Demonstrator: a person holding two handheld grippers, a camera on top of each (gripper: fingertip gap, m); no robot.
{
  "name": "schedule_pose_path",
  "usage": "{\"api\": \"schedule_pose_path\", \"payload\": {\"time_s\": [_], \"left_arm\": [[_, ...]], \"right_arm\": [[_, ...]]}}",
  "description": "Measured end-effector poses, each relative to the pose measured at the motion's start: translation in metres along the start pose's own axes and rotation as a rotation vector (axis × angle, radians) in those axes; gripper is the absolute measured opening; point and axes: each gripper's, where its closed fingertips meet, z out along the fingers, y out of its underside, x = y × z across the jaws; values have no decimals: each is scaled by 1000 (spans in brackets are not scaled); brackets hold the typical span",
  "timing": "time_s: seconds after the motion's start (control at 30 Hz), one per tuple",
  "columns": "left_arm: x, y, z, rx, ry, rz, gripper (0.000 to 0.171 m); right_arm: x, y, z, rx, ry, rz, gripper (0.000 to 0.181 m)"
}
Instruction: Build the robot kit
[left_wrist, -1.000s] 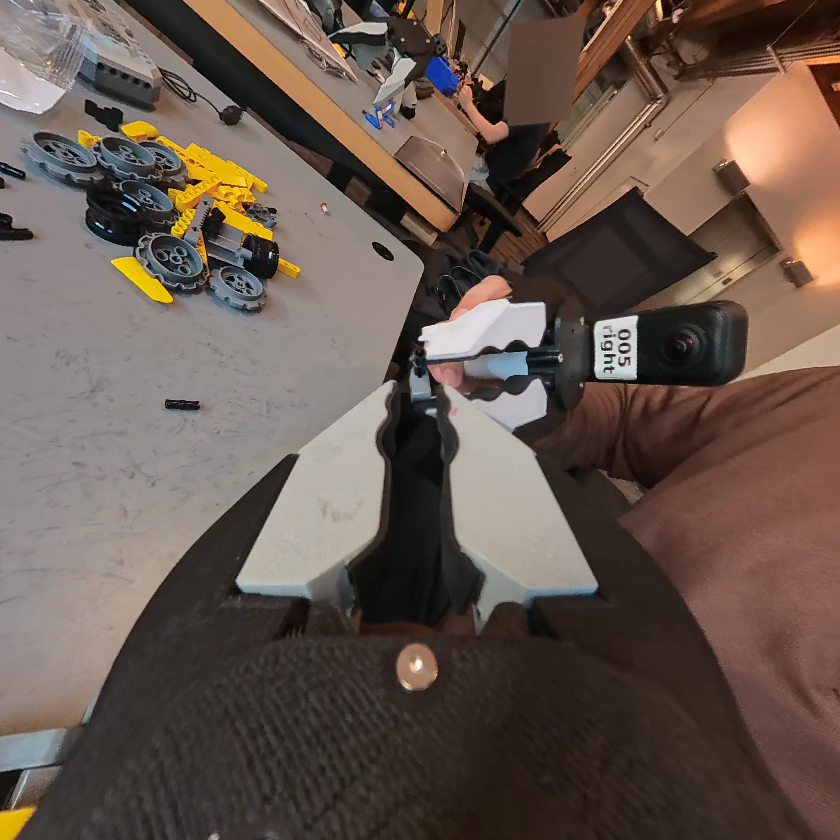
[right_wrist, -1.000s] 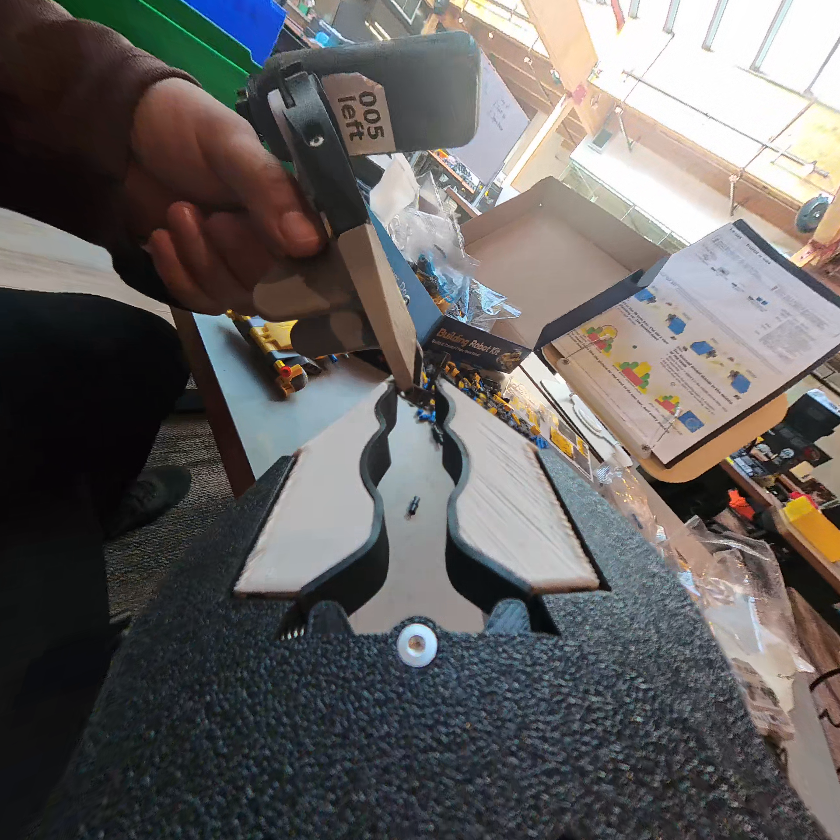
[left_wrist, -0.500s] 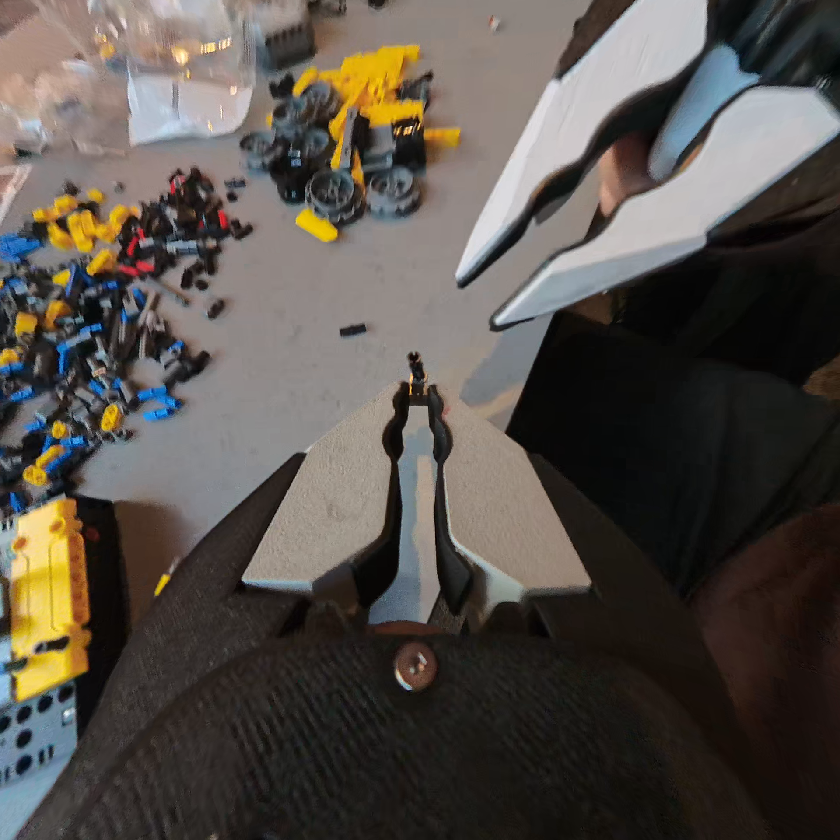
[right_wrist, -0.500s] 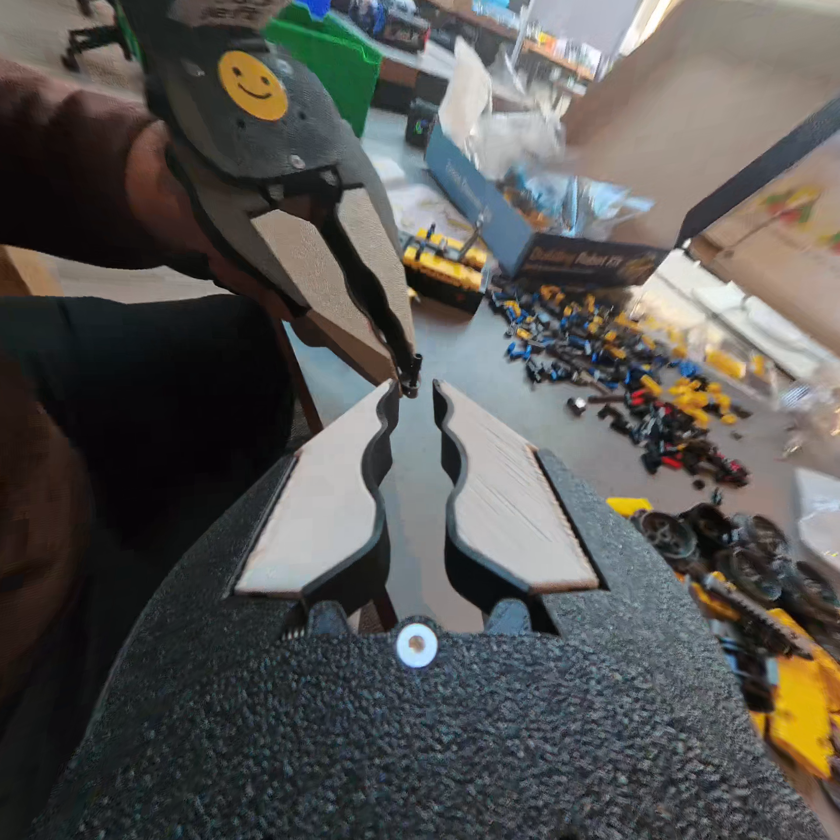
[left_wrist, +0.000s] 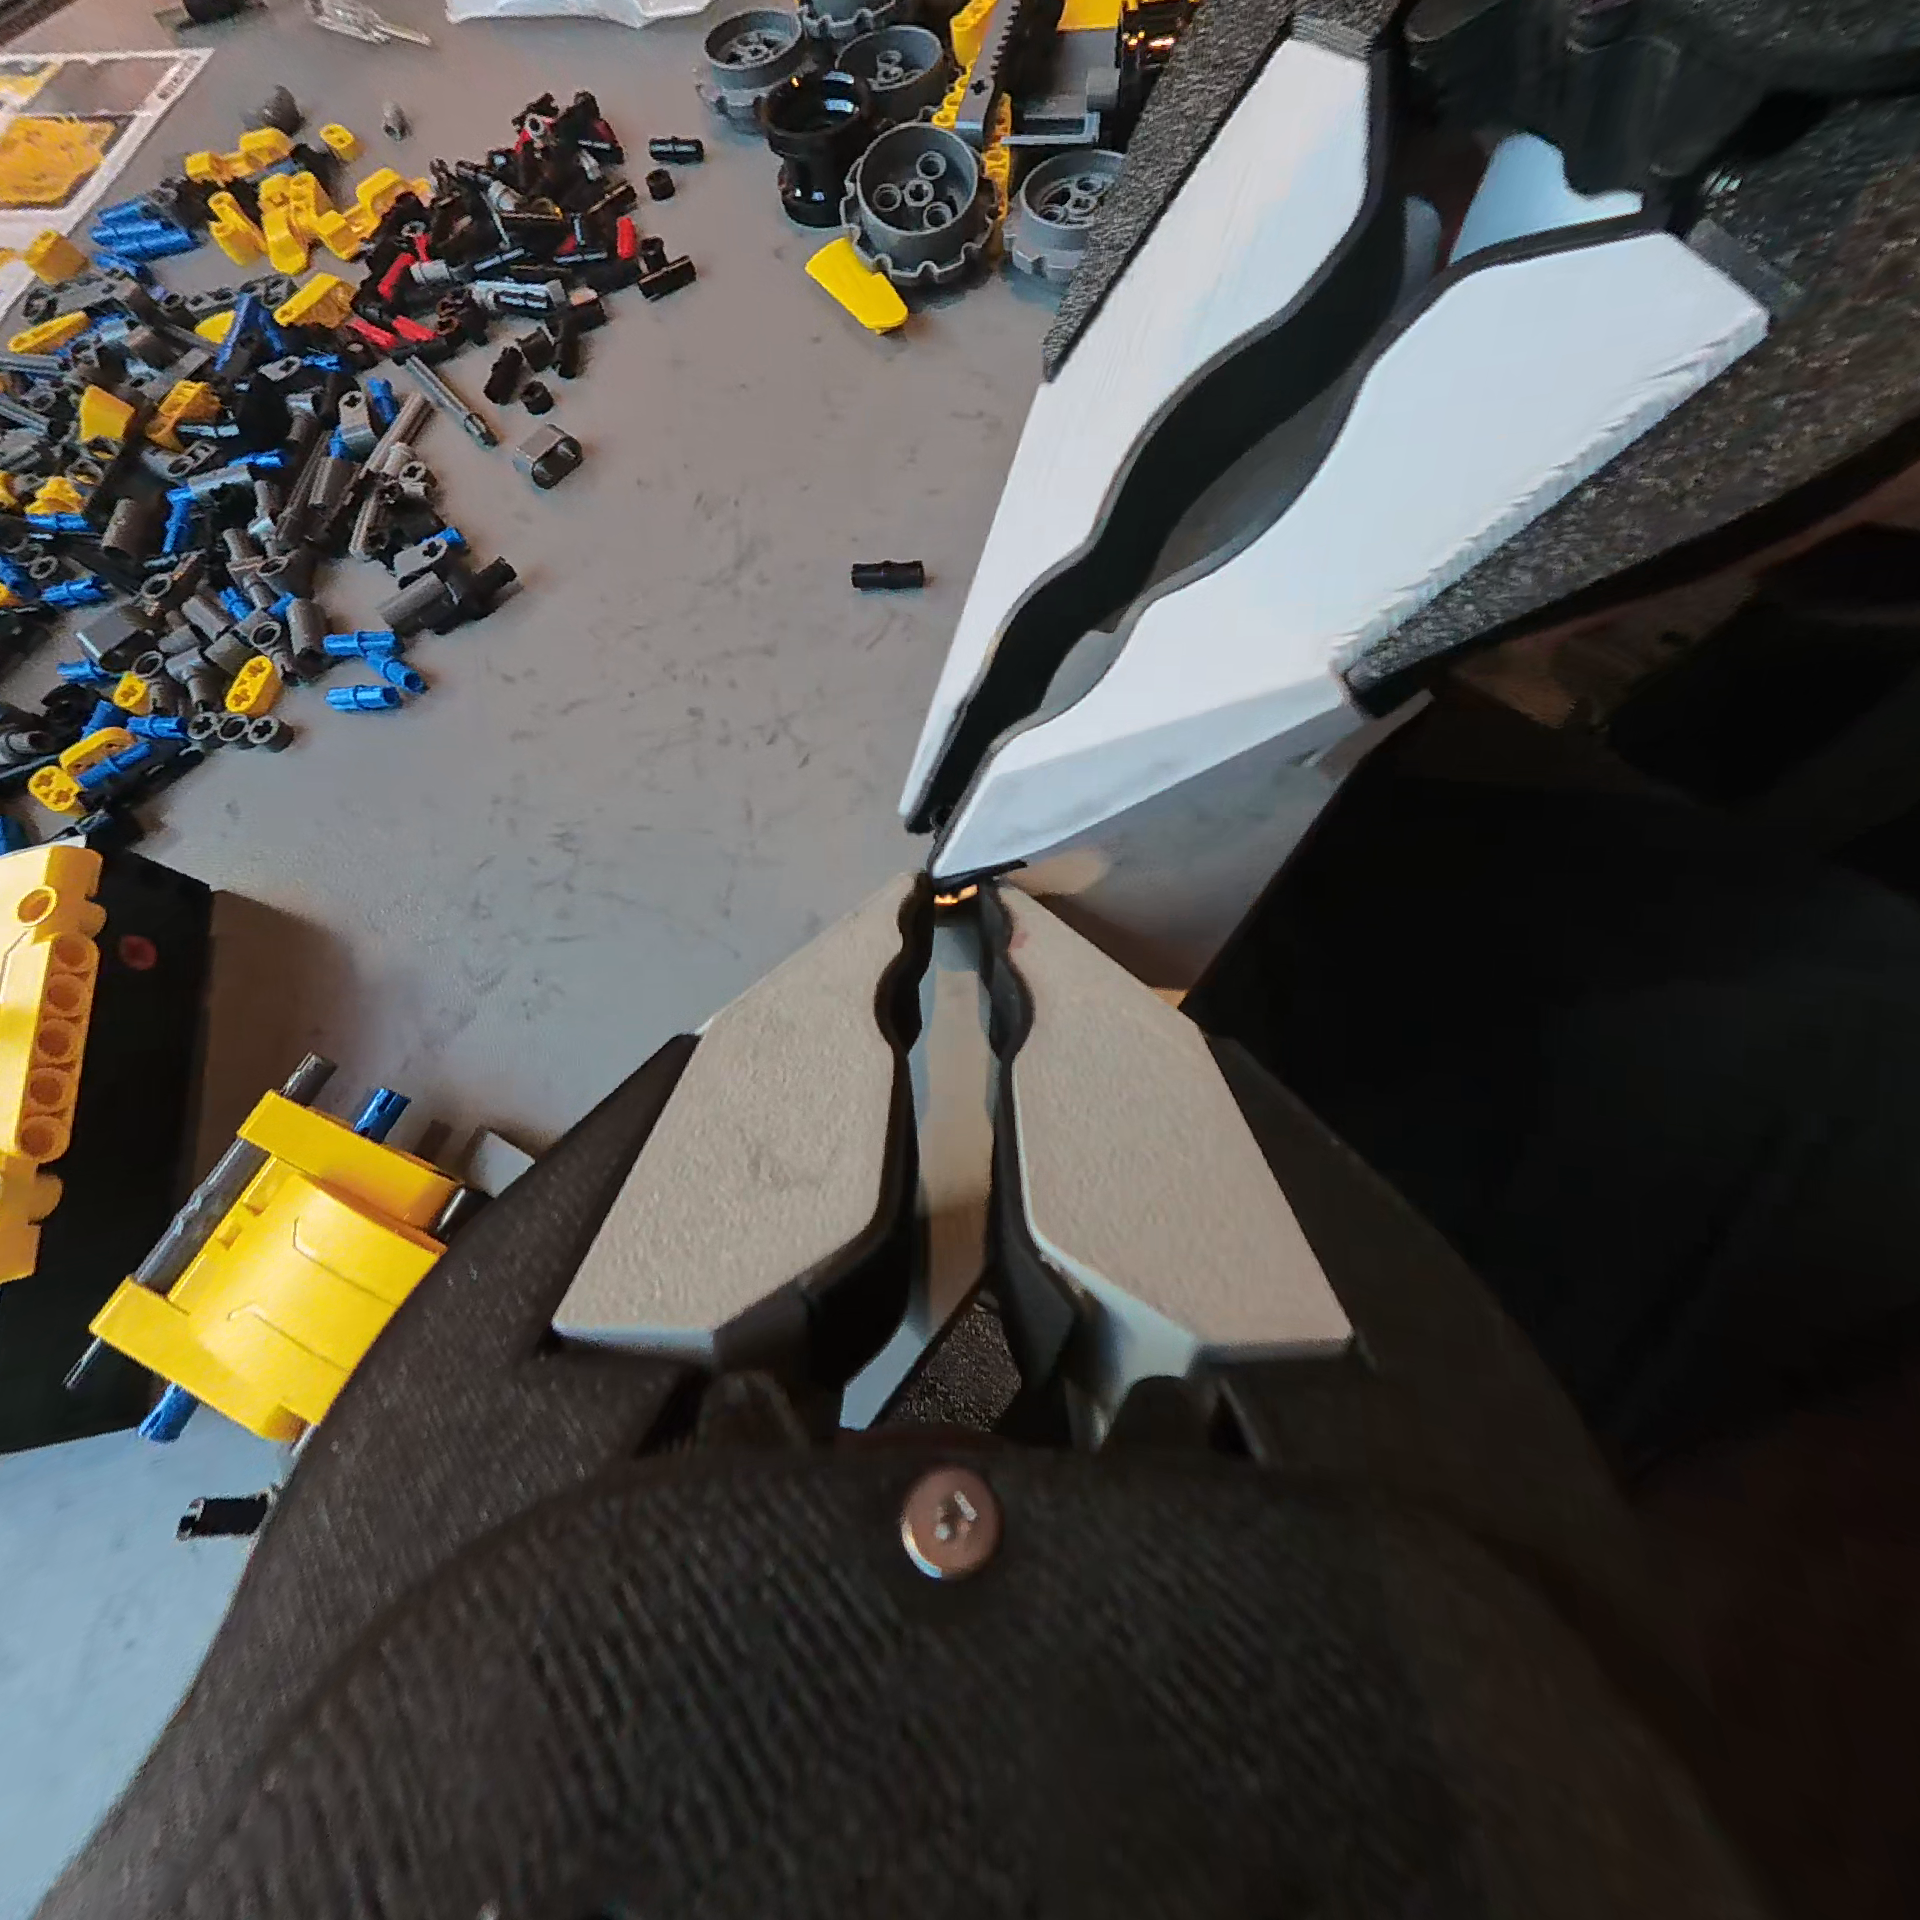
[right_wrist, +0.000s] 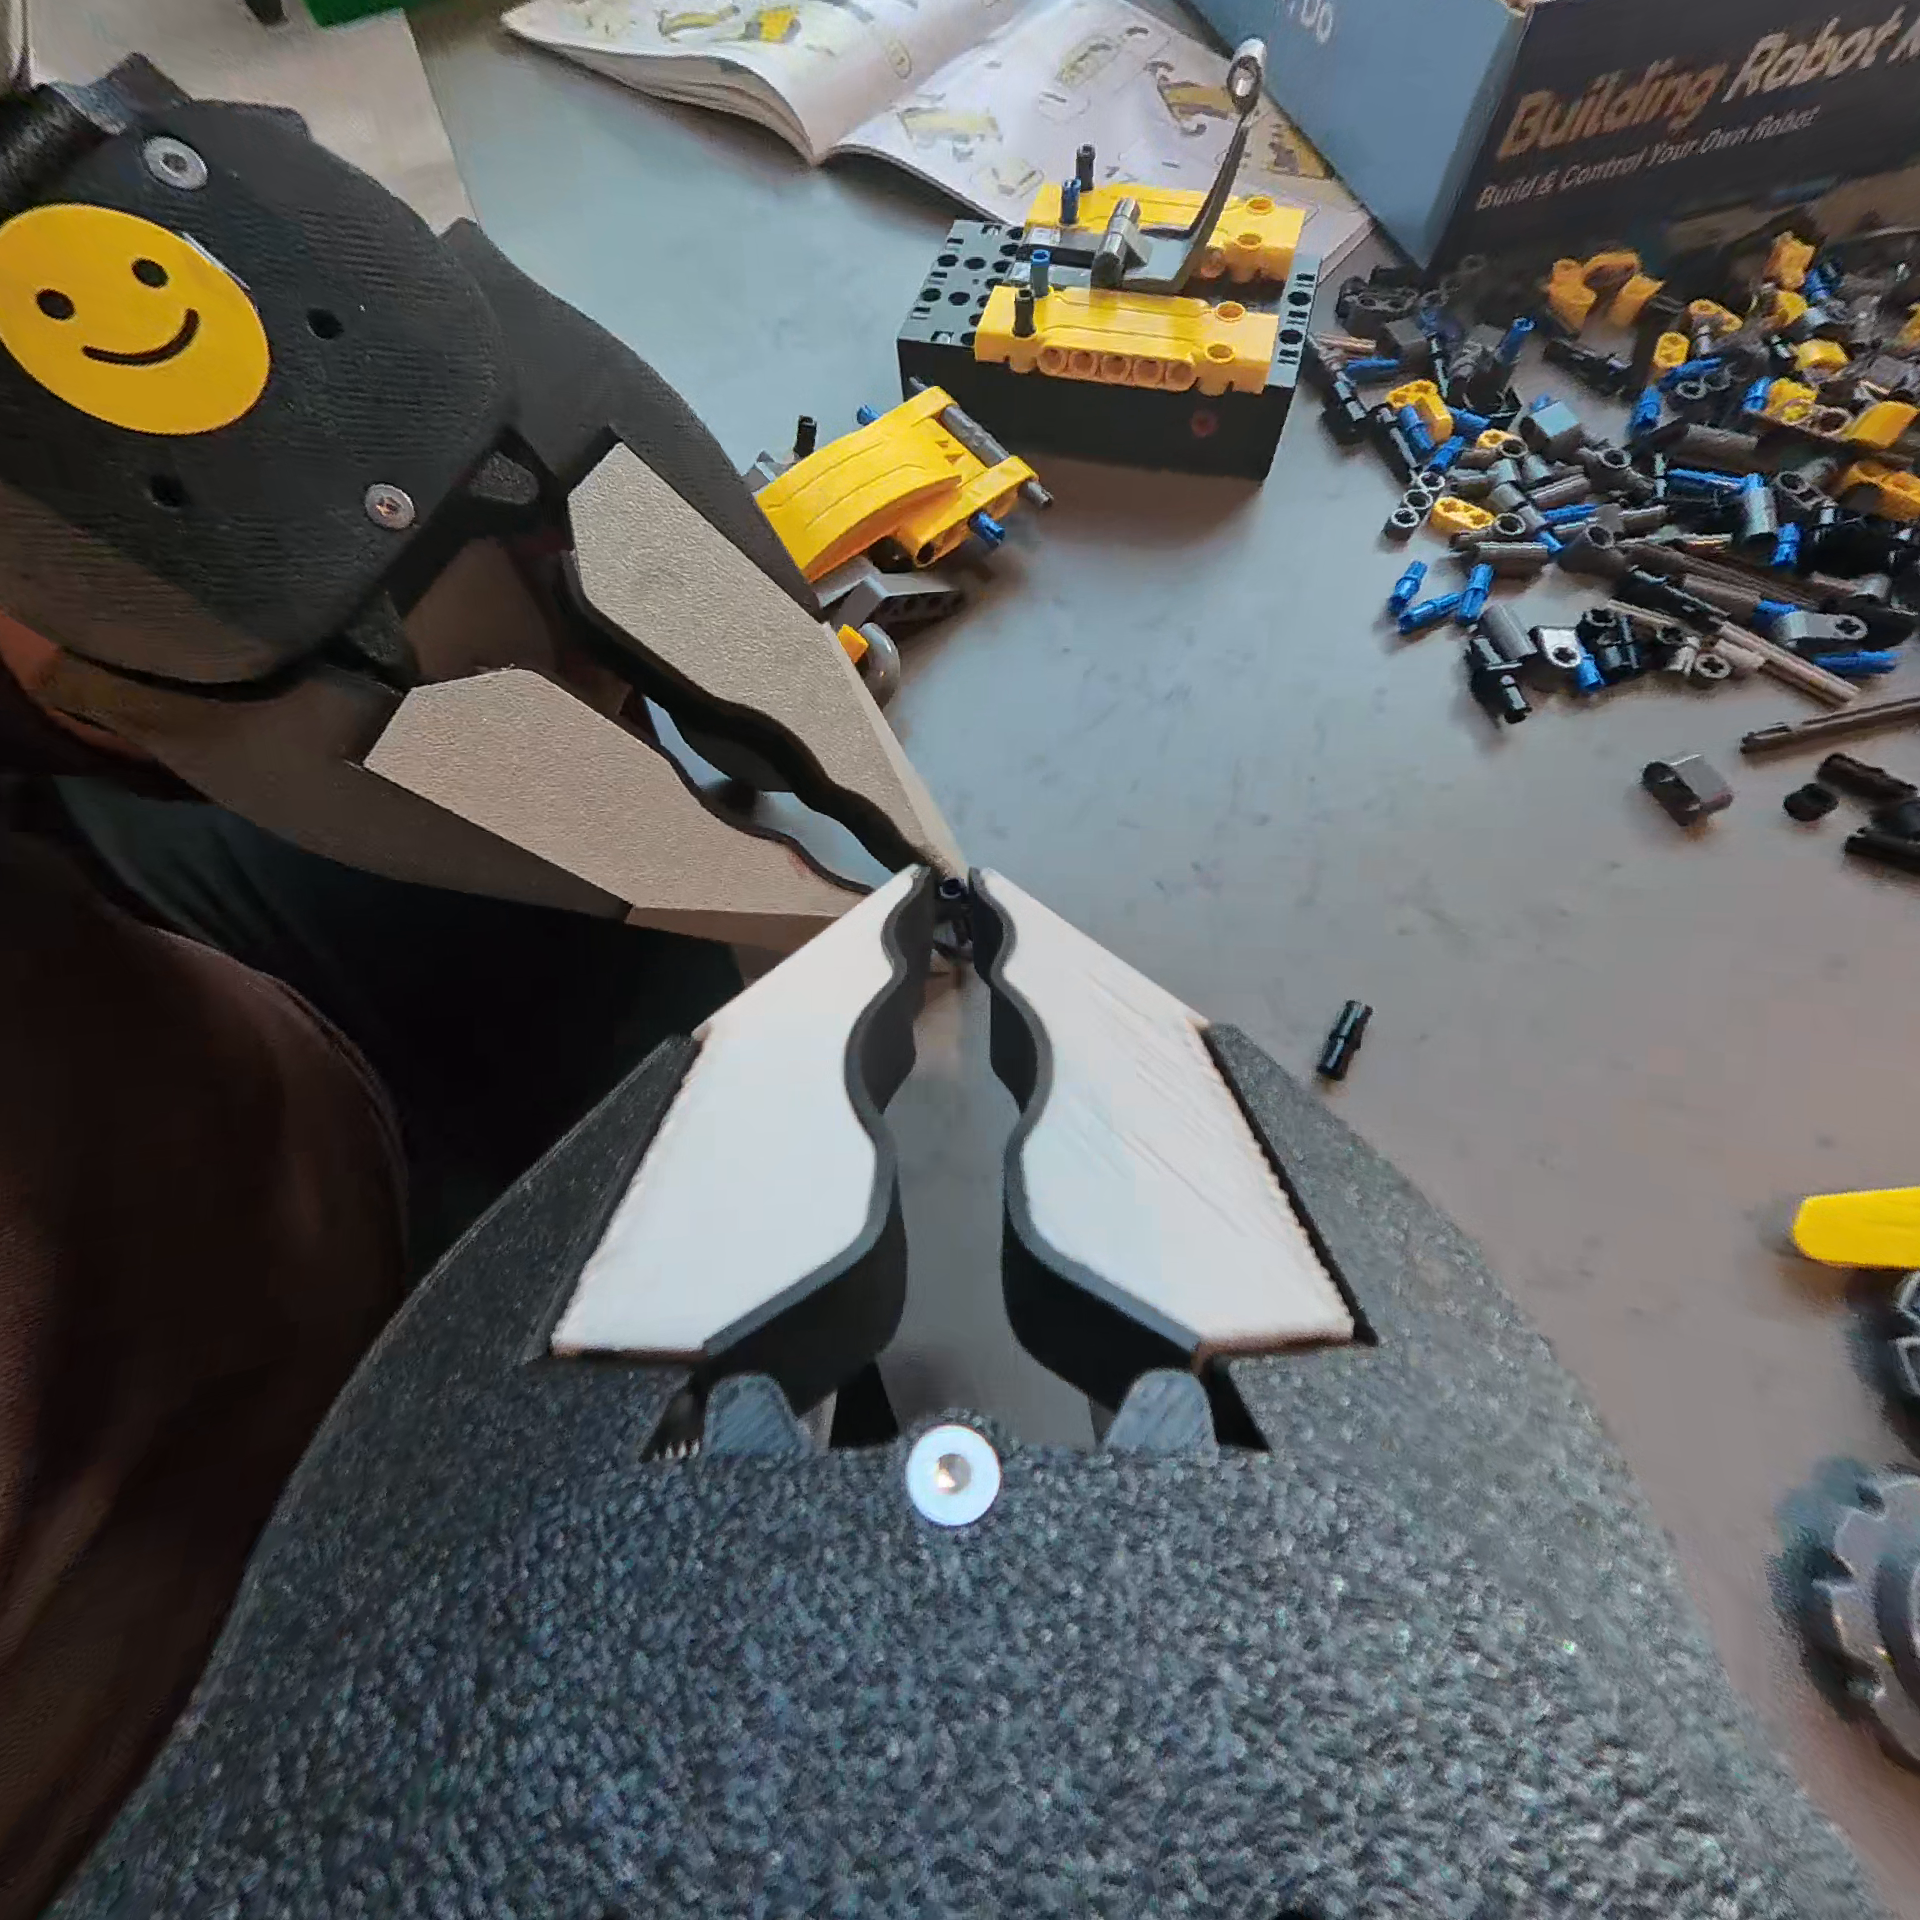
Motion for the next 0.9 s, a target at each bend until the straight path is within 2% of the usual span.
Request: {"api": "schedule_pose_path", "payload": {"time_s": [0.37,0.7,0.9], "left_arm": [[-1,0,-4,33,-19,11,6],[0,-1,-7,73,30,-4,6],[3,-1,-10,78,61,-26,14]], "right_arm": [[1,2,2,-33,9,-7,1],[0,3,3,-41,5,3,1],[3,3,3,-37,12,19,1]]}}
